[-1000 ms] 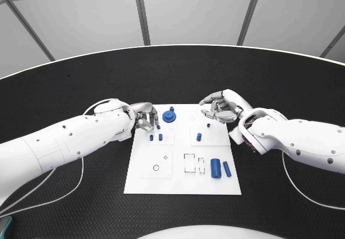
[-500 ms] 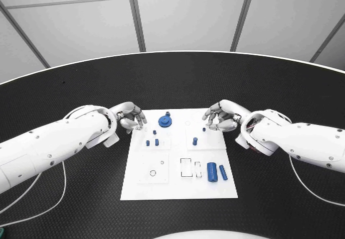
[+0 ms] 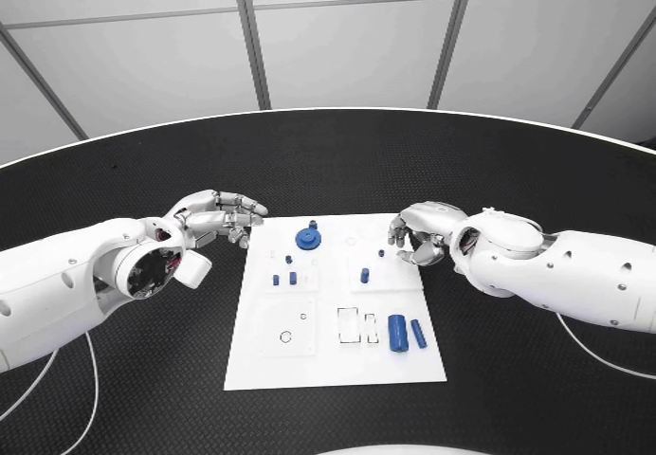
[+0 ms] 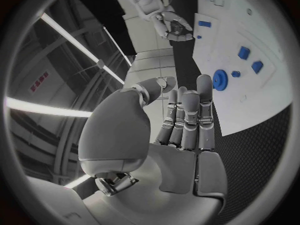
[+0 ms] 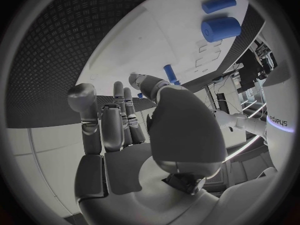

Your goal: Assemble the parts on the task board

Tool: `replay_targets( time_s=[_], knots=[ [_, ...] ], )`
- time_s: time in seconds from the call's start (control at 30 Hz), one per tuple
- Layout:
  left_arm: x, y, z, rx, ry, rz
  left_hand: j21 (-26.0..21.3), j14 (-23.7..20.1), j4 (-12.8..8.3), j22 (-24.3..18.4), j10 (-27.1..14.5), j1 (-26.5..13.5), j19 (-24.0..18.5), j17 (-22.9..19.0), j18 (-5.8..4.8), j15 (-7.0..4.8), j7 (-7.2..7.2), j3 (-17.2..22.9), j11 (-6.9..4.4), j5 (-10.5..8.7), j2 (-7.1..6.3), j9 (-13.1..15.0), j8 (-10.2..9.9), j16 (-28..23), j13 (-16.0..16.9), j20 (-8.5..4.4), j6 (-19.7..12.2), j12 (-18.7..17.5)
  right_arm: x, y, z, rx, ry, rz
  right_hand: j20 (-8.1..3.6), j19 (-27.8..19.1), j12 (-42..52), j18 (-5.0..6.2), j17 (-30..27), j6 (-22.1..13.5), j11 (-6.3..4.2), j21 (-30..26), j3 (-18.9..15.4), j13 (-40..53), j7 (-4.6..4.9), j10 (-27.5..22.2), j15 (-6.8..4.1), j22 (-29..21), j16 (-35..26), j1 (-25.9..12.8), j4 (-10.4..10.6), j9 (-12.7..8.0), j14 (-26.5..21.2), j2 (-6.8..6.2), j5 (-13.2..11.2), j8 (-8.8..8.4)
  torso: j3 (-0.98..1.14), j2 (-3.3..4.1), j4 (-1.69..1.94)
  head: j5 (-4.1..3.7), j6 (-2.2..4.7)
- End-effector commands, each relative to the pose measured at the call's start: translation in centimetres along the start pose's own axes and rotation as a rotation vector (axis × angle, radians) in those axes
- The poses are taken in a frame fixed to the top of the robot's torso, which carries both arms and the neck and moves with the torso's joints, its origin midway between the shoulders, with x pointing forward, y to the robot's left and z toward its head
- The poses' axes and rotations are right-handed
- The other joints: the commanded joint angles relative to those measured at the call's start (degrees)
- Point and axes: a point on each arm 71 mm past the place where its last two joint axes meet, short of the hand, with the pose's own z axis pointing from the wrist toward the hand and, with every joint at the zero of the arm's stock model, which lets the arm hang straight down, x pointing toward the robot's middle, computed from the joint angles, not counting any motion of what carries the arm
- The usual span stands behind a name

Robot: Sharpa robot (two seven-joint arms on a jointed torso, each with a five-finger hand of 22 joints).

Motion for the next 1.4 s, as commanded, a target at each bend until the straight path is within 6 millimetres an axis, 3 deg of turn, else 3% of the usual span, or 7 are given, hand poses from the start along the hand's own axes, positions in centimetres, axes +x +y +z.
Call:
replay_targets(
  time_s=[0.03, 0.1, 0.2, 0.33, 0.5, 0.8, 1.4],
  knots=[
    [0.1, -0.2, -0.9, 0.018, 0.020, -0.180, -0.4, -0.7, 0.0, -0.2, -0.1, 0.3, -0.6, -1.0, 0.46, 0.08, -0.10, -0.6, 0.09, -0.34, 0.62, 0.1, -0.3, -0.4, -0.1, 0.08, 0.4, -0.2, -0.1, 0.6, 0.3, -0.017, -0.017, -0.024, 0.41, 0.1, -0.9, -0.44, 0.4, -0.7, 0.33, -0.3, 0.6, -0.9, 0.20, -0.6, 0.60, 0.0, 0.6, -0.1, 0.0, -0.1, 2.5, -0.78, -0.3, -0.61, 0.01, 0.15, 0.18, -0.02, 0.29],
    [0.2, -0.3, -1.2, 0.028, 0.030, -0.220, -0.6, -0.9, 0.0, -0.3, 0.0, 0.4, -0.7, -1.3, 0.46, 0.08, -0.11, -0.7, 0.08, -0.35, 0.74, 0.1, -0.3, -0.6, -0.1, 0.09, 0.5, -0.2, -0.1, 0.9, 0.6, -0.027, -0.021, -0.030, 0.43, 0.2, -0.9, -0.50, 0.8, -0.7, 0.35, 0.0, 0.6, -1.0, 0.22, -0.6, 0.62, 0.2, 0.8, 0.0, 0.0, -0.1, 2.6, -0.76, -0.3, -0.62, 0.05, 0.16, 0.14, 0.04, 0.32],
    [0.2, -0.3, -1.5, 0.037, 0.038, -0.247, -0.7, -1.3, 0.0, -0.4, 0.1, 0.5, -0.8, -1.8, 0.46, 0.08, -0.10, -1.0, 0.08, -0.35, 0.84, 0.1, -0.3, -0.8, -0.1, 0.10, 0.6, -0.2, 0.0, 1.2, 0.9, -0.034, -0.020, -0.035, 0.50, 0.5, -1.1, -0.61, 1.2, -0.5, 0.41, 0.7, 0.7, -1.3, 0.31, -0.4, 0.69, 0.6, 1.2, 0.0, 0.1, -0.1, 2.7, -0.71, -0.6, -0.63, -0.07, 0.21, 0.14, -0.01, 0.45],
    [0.2, -0.4, -1.8, 0.045, 0.049, -0.276, -1.1, -1.8, 0.1, -0.6, 0.2, 0.2, -0.9, -2.4, 0.44, 0.15, -0.08, -1.6, 0.11, -0.40, 0.81, 0.1, -0.3, -1.0, -0.2, 0.17, 0.6, -0.3, 0.1, 1.5, 1.4, -0.043, -0.011, -0.041, 0.54, 0.7, -1.2, -0.69, 1.3, -0.4, 0.43, 1.2, 0.8, -1.5, 0.36, -0.2, 0.72, 0.9, 1.3, 0.1, 0.1, 0.0, 2.7, -0.59, -0.8, -0.63, 0.04, 0.22, 0.17, -0.04, 0.46],
    [0.2, -0.4, -2.0, 0.049, 0.057, -0.292, -1.2, -2.2, 0.1, -0.7, 0.1, 0.2, -1.0, -3.1, 0.44, 0.18, -0.05, -1.9, 0.14, -0.39, 0.79, 0.1, -0.4, -1.3, -0.3, 0.20, 0.6, -0.3, 0.3, 1.8, 1.8, -0.049, 0.003, -0.045, 0.58, 1.0, -1.3, -0.82, 1.6, -0.2, 0.44, 2.0, 1.0, -1.8, 0.40, 0.0, 0.74, 1.4, 1.5, 0.2, 0.1, 0.1, 2.8, -0.41, -0.9, -0.59, 0.01, 0.29, 0.17, -0.05, 0.54],
    [0.2, -0.4, -2.2, 0.048, 0.066, -0.299, -1.6, -3.2, 0.1, -1.0, 0.2, 0.4, -1.2, -4.5, 0.45, 0.23, 0.03, -2.4, 0.20, -0.36, 0.91, 0.1, -0.6, -1.8, -0.4, 0.24, 0.5, -0.5, 0.5, 1.8, 2.3, -0.042, 0.019, -0.050, 0.62, 1.2, -1.6, -0.87, 1.9, 0.3, 0.44, 2.6, 1.4, -2.4, 0.48, 0.6, 0.74, 1.7, 1.8, 0.4, 0.0, 0.2, 2.9, -0.14, -0.5, -0.53, 0.11, 0.21, 0.18, 0.06, 0.27],
    [0.2, -0.3, -2.3, 0.034, 0.078, -0.300, -2.0, -3.6, 0.0, -1.2, 0.2, 0.6, -1.4, -4.7, 0.45, 0.26, 0.08, -2.7, 0.24, -0.38, 1.10, 0.1, -0.7, -2.1, -0.5, 0.26, 0.6, -0.5, 0.9, 2.0, 2.8, -0.042, 0.058, -0.058, 0.45, 1.7, -1.7, -1.07, 2.5, 2.2, -0.07, 4.3, 1.8, -3.6, 0.02, 3.2, 0.40, 2.9, 2.4, 0.9, -0.4, 0.9, 3.0, 0.76, 0.0, 0.12, 0.08, 0.27, 0.20, 0.32, -0.23]
  ],
)
